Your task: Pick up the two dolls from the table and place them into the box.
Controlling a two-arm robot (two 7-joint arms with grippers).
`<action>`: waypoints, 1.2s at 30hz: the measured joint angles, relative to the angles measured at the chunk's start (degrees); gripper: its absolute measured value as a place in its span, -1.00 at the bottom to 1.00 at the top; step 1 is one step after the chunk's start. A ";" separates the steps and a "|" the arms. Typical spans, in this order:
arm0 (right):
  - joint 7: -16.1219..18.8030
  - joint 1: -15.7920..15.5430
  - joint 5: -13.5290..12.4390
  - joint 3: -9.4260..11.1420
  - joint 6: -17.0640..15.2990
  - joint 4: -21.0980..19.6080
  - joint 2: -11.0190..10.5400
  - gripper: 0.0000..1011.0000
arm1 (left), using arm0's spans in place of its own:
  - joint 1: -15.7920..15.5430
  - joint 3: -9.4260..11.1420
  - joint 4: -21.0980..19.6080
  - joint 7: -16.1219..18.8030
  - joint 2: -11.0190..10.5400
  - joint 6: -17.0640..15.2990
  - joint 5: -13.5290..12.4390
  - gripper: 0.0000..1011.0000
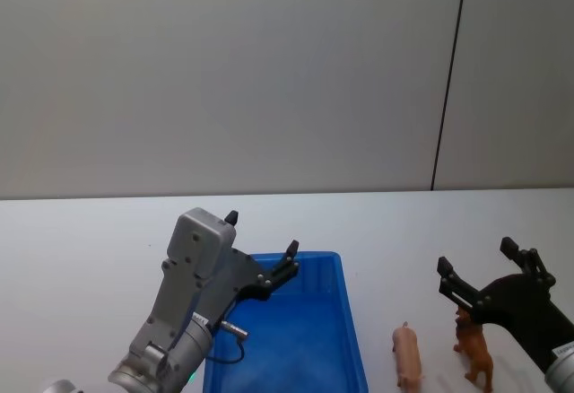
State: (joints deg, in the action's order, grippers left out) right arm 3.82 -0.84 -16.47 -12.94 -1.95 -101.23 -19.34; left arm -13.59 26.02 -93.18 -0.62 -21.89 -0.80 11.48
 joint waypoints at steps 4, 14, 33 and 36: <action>0.00 0.00 0.00 0.00 0.00 0.00 0.00 0.98 | 0.00 0.00 0.00 0.00 0.00 0.00 0.00 0.98; 0.00 0.00 0.00 0.00 0.00 0.00 0.00 0.98 | 0.00 0.00 0.00 0.00 0.00 0.00 0.00 0.98; 1.77 1.23 0.13 0.47 -2.22 1.62 -0.17 0.98 | 0.00 0.00 0.00 0.00 0.00 0.00 0.00 0.99; 2.49 1.53 0.16 0.68 -3.27 2.22 -0.41 0.98 | 0.00 0.00 0.00 0.00 0.00 0.00 0.00 0.98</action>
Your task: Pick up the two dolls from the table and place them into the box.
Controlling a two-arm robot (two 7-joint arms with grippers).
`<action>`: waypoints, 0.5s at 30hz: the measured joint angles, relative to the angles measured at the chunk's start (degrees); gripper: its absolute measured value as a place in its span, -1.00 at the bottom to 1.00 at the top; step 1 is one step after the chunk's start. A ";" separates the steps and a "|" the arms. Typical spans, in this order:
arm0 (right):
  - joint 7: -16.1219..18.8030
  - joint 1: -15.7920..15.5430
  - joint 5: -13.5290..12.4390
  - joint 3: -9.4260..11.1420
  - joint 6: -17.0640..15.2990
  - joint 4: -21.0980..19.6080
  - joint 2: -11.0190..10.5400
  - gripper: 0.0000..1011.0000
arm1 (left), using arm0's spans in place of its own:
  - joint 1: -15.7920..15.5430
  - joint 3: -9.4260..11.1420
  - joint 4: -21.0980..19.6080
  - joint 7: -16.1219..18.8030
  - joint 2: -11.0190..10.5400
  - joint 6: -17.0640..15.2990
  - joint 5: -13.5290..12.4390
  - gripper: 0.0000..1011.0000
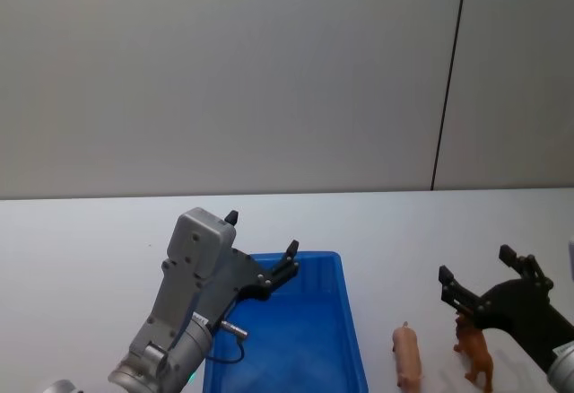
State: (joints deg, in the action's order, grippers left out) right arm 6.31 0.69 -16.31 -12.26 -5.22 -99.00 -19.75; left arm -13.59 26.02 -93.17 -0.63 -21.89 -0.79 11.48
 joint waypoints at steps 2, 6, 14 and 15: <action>0.37 0.13 0.03 0.13 -0.60 0.32 -0.14 0.98 | 0.00 0.00 0.00 0.00 0.00 0.00 0.00 0.98; 1.31 0.37 0.14 0.41 -2.21 1.19 -0.59 0.98 | 0.00 0.00 0.00 0.00 0.00 0.00 0.00 0.98; 2.60 0.44 0.18 0.74 -5.03 2.48 -1.19 0.98 | 0.00 0.00 0.00 0.00 0.00 0.00 0.00 0.99; 2.70 0.44 0.17 0.76 -5.30 2.65 -1.24 0.98 | 0.00 0.00 0.00 0.00 0.00 0.00 0.00 0.98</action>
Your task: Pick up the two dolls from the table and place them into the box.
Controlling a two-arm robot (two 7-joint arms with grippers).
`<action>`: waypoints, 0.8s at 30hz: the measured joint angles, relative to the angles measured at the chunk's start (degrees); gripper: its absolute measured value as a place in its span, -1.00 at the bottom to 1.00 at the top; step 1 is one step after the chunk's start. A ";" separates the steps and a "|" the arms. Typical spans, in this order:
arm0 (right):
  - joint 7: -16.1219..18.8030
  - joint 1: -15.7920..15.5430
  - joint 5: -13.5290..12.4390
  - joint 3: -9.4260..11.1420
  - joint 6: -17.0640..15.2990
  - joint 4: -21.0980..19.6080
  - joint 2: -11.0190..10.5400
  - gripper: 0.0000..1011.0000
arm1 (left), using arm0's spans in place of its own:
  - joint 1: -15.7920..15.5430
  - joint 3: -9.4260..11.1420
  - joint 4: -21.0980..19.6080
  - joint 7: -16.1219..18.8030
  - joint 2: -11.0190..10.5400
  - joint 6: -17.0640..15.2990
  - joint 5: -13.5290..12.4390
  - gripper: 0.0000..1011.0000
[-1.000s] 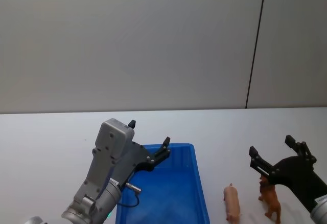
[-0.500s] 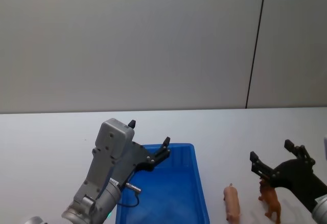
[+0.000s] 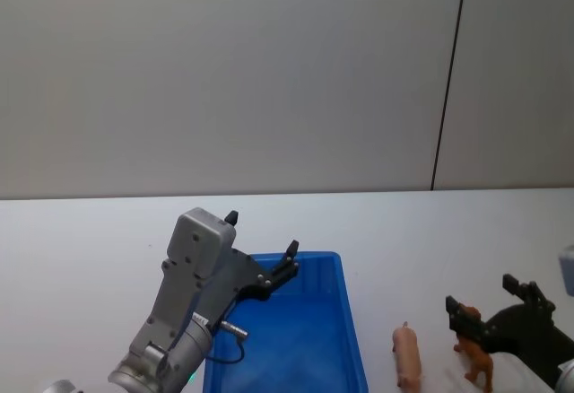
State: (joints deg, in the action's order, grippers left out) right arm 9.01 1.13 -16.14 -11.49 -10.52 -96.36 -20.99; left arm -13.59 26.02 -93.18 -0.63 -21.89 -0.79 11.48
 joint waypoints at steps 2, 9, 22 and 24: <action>0.21 0.00 -0.04 0.04 -0.58 0.28 -0.07 0.98 | 0.00 0.00 0.00 0.00 0.00 0.00 0.00 0.99; 1.16 0.17 -0.93 0.12 -3.09 2.14 -0.08 0.98 | 0.00 0.00 0.00 0.00 0.00 0.00 0.00 0.98; 2.78 1.24 -2.81 -0.23 -6.79 6.05 0.91 0.91 | 0.00 0.00 0.00 0.00 0.00 0.00 0.00 0.99; 3.04 1.45 -3.21 -0.30 -7.35 6.63 1.08 0.84 | 0.00 0.00 0.00 0.00 0.00 0.00 0.00 0.98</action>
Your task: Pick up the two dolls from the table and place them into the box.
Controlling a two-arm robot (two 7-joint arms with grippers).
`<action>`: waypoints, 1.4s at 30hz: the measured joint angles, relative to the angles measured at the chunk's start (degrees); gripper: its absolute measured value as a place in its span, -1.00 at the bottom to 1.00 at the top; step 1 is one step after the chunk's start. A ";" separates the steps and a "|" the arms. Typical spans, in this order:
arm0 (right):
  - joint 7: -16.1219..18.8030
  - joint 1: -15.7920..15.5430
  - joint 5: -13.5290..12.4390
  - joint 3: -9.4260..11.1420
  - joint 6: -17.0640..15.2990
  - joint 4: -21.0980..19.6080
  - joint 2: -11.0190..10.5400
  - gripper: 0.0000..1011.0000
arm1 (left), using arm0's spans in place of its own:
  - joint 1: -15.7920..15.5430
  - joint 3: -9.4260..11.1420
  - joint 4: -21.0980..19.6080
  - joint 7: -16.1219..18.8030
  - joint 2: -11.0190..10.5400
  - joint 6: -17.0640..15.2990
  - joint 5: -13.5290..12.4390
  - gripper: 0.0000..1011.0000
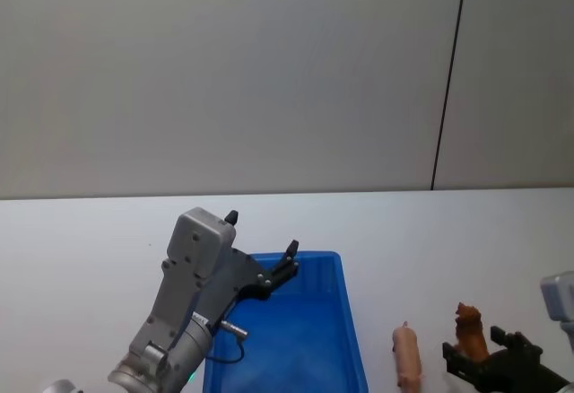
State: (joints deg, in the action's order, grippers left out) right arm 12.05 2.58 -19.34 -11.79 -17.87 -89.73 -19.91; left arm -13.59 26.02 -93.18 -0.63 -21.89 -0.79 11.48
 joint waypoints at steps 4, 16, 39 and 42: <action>0.31 0.32 -0.58 -0.07 -0.82 0.78 0.23 0.65 | 0.00 0.00 0.00 0.00 0.00 0.00 0.00 0.98; 0.24 1.04 -1.39 -0.01 -2.10 2.16 0.58 -0.06 | 0.00 0.00 0.00 0.00 0.00 0.00 0.00 0.99; 4.31 5.94 3.55 -0.90 1.88 -0.27 2.17 -0.31 | 0.00 0.00 0.00 0.00 0.00 0.00 0.00 0.98; 6.11 7.84 4.53 -1.39 1.92 0.21 3.05 -0.31 | 0.00 0.00 0.00 0.00 0.00 0.00 0.00 0.98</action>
State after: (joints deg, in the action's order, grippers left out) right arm 18.16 10.42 -14.82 -13.18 -15.95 -89.51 -16.86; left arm -13.59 26.02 -93.18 -0.63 -21.89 -0.79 11.48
